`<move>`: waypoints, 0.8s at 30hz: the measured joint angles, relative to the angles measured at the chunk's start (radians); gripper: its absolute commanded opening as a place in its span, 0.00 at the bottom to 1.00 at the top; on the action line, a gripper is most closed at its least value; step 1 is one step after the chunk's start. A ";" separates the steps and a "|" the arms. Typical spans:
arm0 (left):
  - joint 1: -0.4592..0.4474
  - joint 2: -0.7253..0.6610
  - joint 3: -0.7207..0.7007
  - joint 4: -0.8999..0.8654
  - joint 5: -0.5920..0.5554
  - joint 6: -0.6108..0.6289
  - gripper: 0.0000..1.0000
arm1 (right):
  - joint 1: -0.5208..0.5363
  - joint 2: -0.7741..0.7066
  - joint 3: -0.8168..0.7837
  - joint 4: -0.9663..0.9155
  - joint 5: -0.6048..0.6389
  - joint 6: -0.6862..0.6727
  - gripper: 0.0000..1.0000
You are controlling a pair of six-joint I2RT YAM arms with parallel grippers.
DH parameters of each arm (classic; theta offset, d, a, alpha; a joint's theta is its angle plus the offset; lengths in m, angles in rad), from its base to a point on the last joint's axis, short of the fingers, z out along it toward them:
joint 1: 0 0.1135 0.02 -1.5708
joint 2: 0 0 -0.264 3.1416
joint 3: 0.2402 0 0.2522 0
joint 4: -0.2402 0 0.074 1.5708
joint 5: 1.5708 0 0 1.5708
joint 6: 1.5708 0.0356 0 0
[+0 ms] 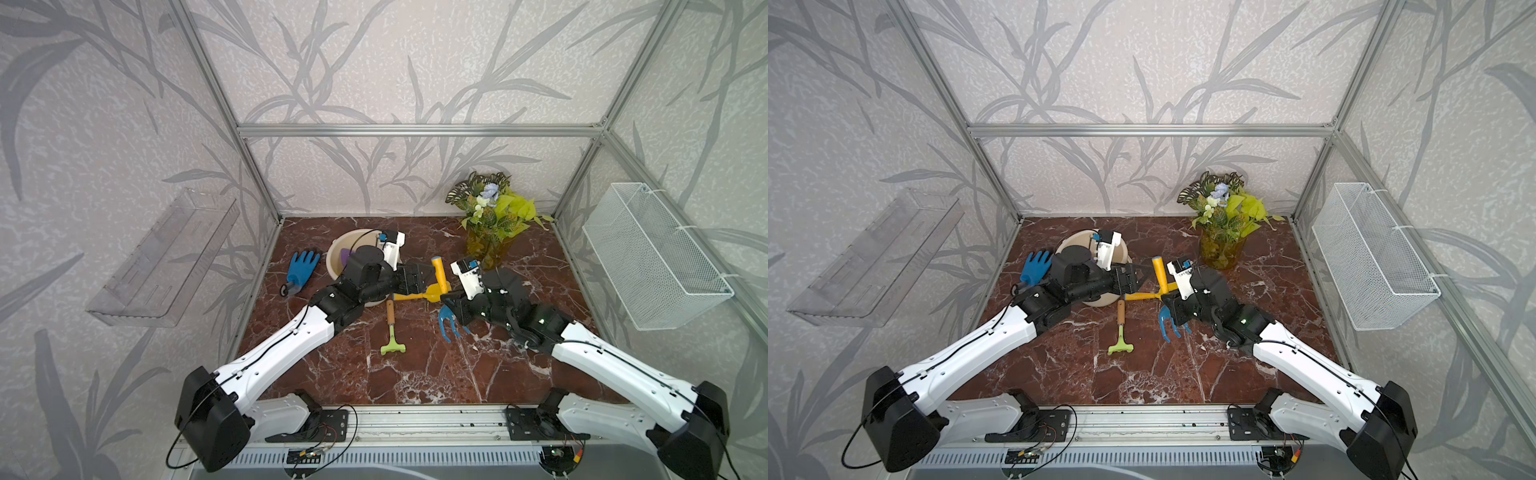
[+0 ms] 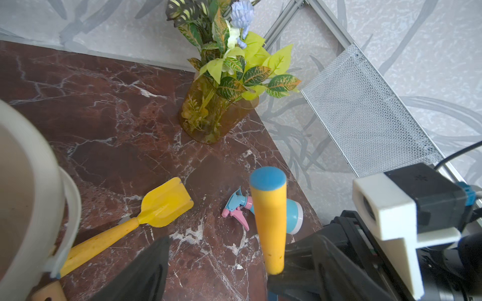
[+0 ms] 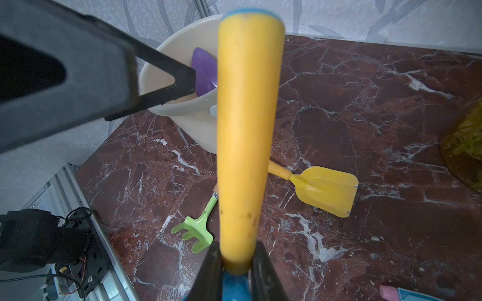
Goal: Organize the gardening tools
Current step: Pick up the gardening tool from the center of the board, then place the gardening tool in the container.
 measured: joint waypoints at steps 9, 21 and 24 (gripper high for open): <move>-0.043 0.083 0.056 0.014 0.032 -0.006 0.63 | 0.019 -0.007 -0.006 0.010 -0.026 -0.027 0.03; -0.050 0.119 0.087 0.019 0.054 -0.015 0.00 | 0.024 -0.023 -0.029 0.022 -0.021 -0.047 0.30; -0.050 0.120 0.107 -0.001 0.037 -0.005 0.00 | 0.024 -0.024 -0.029 0.032 -0.005 -0.053 0.44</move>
